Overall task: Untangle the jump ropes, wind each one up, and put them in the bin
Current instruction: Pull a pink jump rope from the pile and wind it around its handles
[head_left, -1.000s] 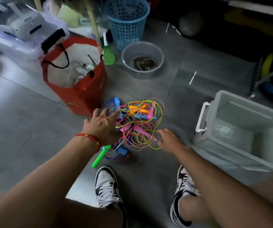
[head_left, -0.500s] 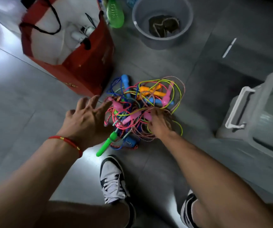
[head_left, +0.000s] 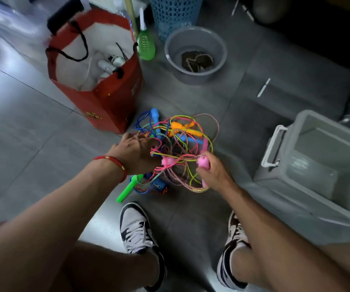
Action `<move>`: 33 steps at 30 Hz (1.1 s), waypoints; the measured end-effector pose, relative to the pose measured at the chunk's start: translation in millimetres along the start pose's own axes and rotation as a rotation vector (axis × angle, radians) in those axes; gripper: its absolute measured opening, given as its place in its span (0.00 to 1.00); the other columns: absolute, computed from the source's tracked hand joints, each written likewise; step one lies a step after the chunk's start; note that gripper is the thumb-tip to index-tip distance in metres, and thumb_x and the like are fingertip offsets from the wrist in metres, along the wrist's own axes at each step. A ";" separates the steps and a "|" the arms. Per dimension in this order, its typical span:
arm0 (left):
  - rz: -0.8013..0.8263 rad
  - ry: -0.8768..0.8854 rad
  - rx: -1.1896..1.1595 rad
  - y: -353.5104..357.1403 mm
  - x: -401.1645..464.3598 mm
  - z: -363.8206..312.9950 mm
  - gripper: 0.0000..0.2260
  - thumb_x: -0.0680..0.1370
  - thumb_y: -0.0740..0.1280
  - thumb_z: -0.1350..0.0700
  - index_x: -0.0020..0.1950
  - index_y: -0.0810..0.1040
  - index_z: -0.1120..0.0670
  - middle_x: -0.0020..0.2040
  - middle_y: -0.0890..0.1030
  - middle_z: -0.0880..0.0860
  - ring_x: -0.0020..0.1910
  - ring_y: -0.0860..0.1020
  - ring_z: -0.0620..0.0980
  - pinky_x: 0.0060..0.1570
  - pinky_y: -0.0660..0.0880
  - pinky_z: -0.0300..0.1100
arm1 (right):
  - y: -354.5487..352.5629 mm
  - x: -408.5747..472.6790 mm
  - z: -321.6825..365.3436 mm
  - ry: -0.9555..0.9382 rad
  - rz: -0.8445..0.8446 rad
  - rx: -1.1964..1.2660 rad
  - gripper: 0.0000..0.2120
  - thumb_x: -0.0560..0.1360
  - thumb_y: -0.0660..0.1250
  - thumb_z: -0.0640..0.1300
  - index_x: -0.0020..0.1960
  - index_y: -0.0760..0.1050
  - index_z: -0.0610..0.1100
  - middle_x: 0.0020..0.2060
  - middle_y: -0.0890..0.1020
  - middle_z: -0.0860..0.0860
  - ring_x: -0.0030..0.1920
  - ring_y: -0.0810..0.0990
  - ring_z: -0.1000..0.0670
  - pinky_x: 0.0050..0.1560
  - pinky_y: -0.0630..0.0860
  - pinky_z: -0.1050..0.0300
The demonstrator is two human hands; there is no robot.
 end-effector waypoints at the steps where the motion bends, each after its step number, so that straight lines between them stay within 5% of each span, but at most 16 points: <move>1: 0.009 -0.014 0.019 -0.6 -3.2 -7.5 0.44 0.60 0.50 0.26 0.70 0.73 0.45 0.67 0.74 0.52 0.70 0.66 0.60 0.66 0.69 0.54 | -14.2 -4.3 13.2 -0.010 0.027 0.066 0.08 0.72 0.67 0.45 0.48 0.74 0.42 0.38 0.78 0.49 0.38 0.76 0.48 0.39 0.72 0.54; 4: 0.023 -0.033 -0.023 -4.8 -15.0 -43.3 0.34 0.71 0.49 0.30 0.63 0.77 0.51 0.63 0.79 0.57 0.66 0.73 0.61 0.61 0.70 0.50 | -51.6 -21.8 53.6 -0.129 0.072 0.078 0.03 0.75 0.69 0.42 0.44 0.77 0.44 0.36 0.79 0.50 0.37 0.76 0.52 0.39 0.74 0.57; 8: 0.150 -0.084 -0.750 -1.4 -31.1 -88.8 0.18 0.82 0.59 0.43 0.57 0.78 0.56 0.53 0.84 0.59 0.50 0.80 0.59 0.47 0.73 0.47 | -83.6 -62.2 92.4 -0.269 0.182 0.078 0.08 0.69 0.66 0.46 0.46 0.81 0.47 0.38 0.84 0.48 0.37 0.83 0.50 0.42 0.82 0.47; 10: 0.233 -0.151 -1.148 9.3 -50.0 -100.2 0.12 0.81 0.64 0.48 0.55 0.80 0.56 0.49 0.85 0.57 0.45 0.81 0.55 0.54 0.78 0.54 | -92.0 -90.7 105.6 -0.394 0.240 -0.071 0.11 0.69 0.66 0.49 0.49 0.82 0.51 0.43 0.85 0.51 0.44 0.84 0.48 0.49 0.81 0.46; 12: 0.179 -0.126 -1.277 18.7 -65.3 -105.1 0.05 0.80 0.66 0.59 0.49 0.81 0.56 0.45 0.82 0.58 0.42 0.81 0.55 0.59 0.77 0.59 | -93.8 -117.9 109.1 -0.472 0.293 -0.258 0.14 0.68 0.67 0.54 0.51 0.82 0.52 0.45 0.84 0.53 0.47 0.82 0.52 0.52 0.79 0.51; 15: -0.020 0.022 -1.102 14.9 -90.6 -106.5 0.07 0.79 0.67 0.65 0.43 0.79 0.56 0.40 0.82 0.55 0.38 0.79 0.50 0.45 0.80 0.45 | -89.3 -137.2 95.0 -0.347 0.419 -0.287 0.22 0.67 0.65 0.61 0.51 0.82 0.47 0.45 0.83 0.48 0.45 0.80 0.52 0.53 0.78 0.45; 17: -0.143 0.186 -0.887 3.7 -107.7 -103.9 0.10 0.77 0.66 0.71 0.41 0.77 0.57 0.37 0.81 0.56 0.35 0.77 0.45 0.39 0.76 0.37 | -86.7 -133.9 85.2 -0.263 0.393 -0.091 0.19 0.70 0.68 0.54 0.57 0.80 0.44 0.49 0.83 0.46 0.47 0.79 0.53 0.59 0.76 0.39; 19: -0.123 0.370 -0.792 1.0 -128.2 -99.0 0.08 0.78 0.65 0.71 0.43 0.76 0.59 0.38 0.82 0.57 0.36 0.78 0.45 0.40 0.75 0.37 | -82.2 -126.2 88.0 -0.317 0.264 -0.111 0.24 0.74 0.70 0.44 0.69 0.74 0.47 0.59 0.79 0.48 0.56 0.77 0.52 0.67 0.73 0.44; 21: -0.152 0.469 -0.785 9.3 -152.8 -92.4 0.01 0.79 0.66 0.65 0.48 0.76 0.62 0.40 0.83 0.58 0.41 0.79 0.49 0.43 0.74 0.42 | -67.4 -122.9 97.3 -0.437 0.305 -0.185 0.22 0.75 0.70 0.44 0.69 0.74 0.49 0.63 0.74 0.50 0.65 0.72 0.53 0.72 0.67 0.53; 23: -0.273 0.454 -0.906 23.3 -171.7 -77.4 0.04 0.80 0.65 0.64 0.51 0.74 0.65 0.43 0.82 0.59 0.43 0.78 0.49 0.44 0.74 0.40 | -49.2 -116.6 93.5 -0.495 0.344 -0.355 0.10 0.75 0.66 0.54 0.53 0.79 0.51 0.55 0.78 0.53 0.59 0.76 0.52 0.66 0.72 0.49; 26: -0.394 0.338 -1.006 44.7 -186.7 -41.3 0.07 0.80 0.66 0.63 0.49 0.74 0.68 0.41 0.82 0.57 0.39 0.76 0.51 0.41 0.74 0.42 | -52.3 -92.3 67.9 -0.280 0.304 -0.435 0.14 0.80 0.64 0.54 0.40 0.76 0.47 0.40 0.82 0.49 0.46 0.81 0.45 0.52 0.79 0.48; 30: -0.277 0.060 -0.898 80.7 -182.7 4.9 0.05 0.69 0.68 0.59 0.40 0.79 0.48 0.36 0.83 0.56 0.37 0.79 0.51 0.45 0.78 0.58 | -82.0 -91.5 101.0 -0.309 0.189 -0.100 0.16 0.77 0.66 0.51 0.33 0.75 0.45 0.30 0.81 0.45 0.33 0.80 0.49 0.41 0.78 0.51; 33: -0.134 0.001 -0.850 95.0 -179.7 -5.1 0.10 0.67 0.71 0.60 0.41 0.80 0.44 0.34 0.81 0.54 0.33 0.78 0.52 0.42 0.78 0.55 | -92.5 -123.3 157.7 -0.523 0.281 -0.082 0.13 0.73 0.63 0.48 0.31 0.71 0.43 0.26 0.72 0.48 0.28 0.71 0.54 0.31 0.70 0.54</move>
Point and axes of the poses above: each hand's wrist, its own x-axis towards the middle knuckle, its own y-axis out of the palm, z = x × y, the point moved 2 cm from there along x, towards the middle knuckle
